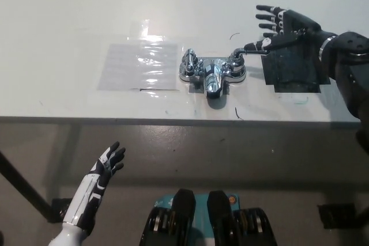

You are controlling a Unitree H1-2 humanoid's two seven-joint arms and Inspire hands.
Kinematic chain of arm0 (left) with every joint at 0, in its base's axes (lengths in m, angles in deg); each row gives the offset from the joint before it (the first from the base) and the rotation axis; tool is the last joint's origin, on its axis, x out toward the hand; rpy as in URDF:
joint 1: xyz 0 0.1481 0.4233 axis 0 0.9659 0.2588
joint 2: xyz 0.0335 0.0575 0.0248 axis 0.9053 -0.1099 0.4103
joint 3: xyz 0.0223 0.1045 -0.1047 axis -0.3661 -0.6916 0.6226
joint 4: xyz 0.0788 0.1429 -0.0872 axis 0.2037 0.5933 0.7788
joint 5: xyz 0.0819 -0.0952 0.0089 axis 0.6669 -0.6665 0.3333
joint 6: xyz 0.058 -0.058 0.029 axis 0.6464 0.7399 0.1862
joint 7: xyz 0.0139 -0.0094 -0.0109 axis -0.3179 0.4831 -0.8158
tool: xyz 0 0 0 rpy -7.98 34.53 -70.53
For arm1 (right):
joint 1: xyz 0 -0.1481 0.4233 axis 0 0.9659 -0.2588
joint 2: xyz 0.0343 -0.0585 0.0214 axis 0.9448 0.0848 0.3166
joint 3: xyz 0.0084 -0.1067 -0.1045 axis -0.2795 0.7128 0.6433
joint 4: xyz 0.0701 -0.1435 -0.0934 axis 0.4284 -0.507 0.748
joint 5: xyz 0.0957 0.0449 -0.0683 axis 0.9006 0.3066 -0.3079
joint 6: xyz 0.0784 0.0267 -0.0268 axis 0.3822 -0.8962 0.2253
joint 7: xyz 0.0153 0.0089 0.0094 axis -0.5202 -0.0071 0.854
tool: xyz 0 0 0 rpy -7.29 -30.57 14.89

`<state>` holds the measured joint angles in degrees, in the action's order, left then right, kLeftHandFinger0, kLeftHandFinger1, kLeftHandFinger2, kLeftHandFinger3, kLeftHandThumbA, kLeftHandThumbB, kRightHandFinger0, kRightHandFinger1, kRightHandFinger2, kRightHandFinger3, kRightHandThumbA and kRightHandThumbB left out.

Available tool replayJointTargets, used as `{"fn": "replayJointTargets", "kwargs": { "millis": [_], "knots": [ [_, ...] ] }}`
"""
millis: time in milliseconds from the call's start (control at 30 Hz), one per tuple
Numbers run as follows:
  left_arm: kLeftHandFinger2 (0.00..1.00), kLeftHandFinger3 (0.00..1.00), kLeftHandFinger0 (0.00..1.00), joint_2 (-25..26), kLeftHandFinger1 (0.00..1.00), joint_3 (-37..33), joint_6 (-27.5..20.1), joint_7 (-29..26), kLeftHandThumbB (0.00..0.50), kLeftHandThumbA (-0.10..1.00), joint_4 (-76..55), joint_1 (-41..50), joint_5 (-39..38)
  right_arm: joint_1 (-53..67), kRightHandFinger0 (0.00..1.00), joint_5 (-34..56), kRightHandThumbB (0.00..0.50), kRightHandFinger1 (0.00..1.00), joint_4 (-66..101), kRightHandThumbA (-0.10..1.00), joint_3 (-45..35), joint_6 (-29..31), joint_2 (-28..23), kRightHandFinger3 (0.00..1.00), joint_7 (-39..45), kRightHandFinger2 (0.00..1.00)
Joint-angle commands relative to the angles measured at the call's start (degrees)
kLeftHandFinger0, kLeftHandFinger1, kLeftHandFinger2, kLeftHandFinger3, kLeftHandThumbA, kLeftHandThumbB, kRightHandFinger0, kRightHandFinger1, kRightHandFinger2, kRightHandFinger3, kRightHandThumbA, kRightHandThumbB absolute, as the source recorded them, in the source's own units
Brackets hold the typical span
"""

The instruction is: The faucet is at the center of the desk and the robot turn off the faucet by turning the right faucet handle using the right hand

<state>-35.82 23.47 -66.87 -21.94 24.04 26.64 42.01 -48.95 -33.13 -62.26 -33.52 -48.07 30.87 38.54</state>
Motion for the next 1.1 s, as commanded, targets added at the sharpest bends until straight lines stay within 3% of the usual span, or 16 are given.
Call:
{"fn": "replayJointTargets", "kwargs": {
  "millis": [0,200,267,433,833,967,1067],
  "knots": [
    [1.0,1.0,1.0,0.1,1.0,0.3,-0.6,0.2,0.311,0.97,-1.9,-0.4,-0.1,-4.6,1.0,-1.6,0.391,1.0,-0.8,1.0,0.4,2.6,0.6,1.0,-0.8,1.0],
    [1.0,1.0,1.0,0.1,1.0,0.1,-0.7,0.4,0.297,0.96,-1.9,-0.8,0.0,-4.7,1.0,-1.6,0.39,1.0,-1.2,1.0,-0.3,2.6,0.7,1.0,-0.6,1.0],
    [1.0,1.0,1.0,0.1,1.0,0.1,0.0,0.3,0.321,0.97,-1.9,-0.7,0.2,-4.8,1.0,-1.2,0.387,1.0,-1.4,1.0,-0.8,2.1,1.2,1.0,-0.6,1.0],
    [1.0,1.0,1.0,0.0,1.0,0.1,-0.3,0.1,0.323,0.97,-1.9,-0.6,0.4,-4.8,1.0,-0.4,0.414,1.0,-1.9,1.0,-1.9,1.4,2.0,1.0,-0.3,1.0],
    [1.0,1.0,1.0,0.2,1.0,0.2,-0.1,0.2,0.324,0.97,-1.8,-1.1,0.4,-4.3,1.0,0.7,0.429,1.0,-2.8,1.0,-5.6,0.9,3.9,1.0,1.1,1.0],
    [1.0,1.0,1.0,0.5,1.0,0.2,-0.3,0.3,0.33,0.98,-1.6,-1.5,0.7,-3.9,1.0,0.5,0.408,1.0,-2.8,1.0,-6.0,1.0,4.1,1.0,2.2,1.0],
    [1.0,1.0,1.0,0.3,1.0,0.3,-0.3,0.3,0.335,0.97,-1.4,-1.7,0.3,-3.5,1.0,0.8,0.425,1.0,-2.9,1.0,-6.4,0.8,4.2,1.0,4.0,1.0]
  ]
}}
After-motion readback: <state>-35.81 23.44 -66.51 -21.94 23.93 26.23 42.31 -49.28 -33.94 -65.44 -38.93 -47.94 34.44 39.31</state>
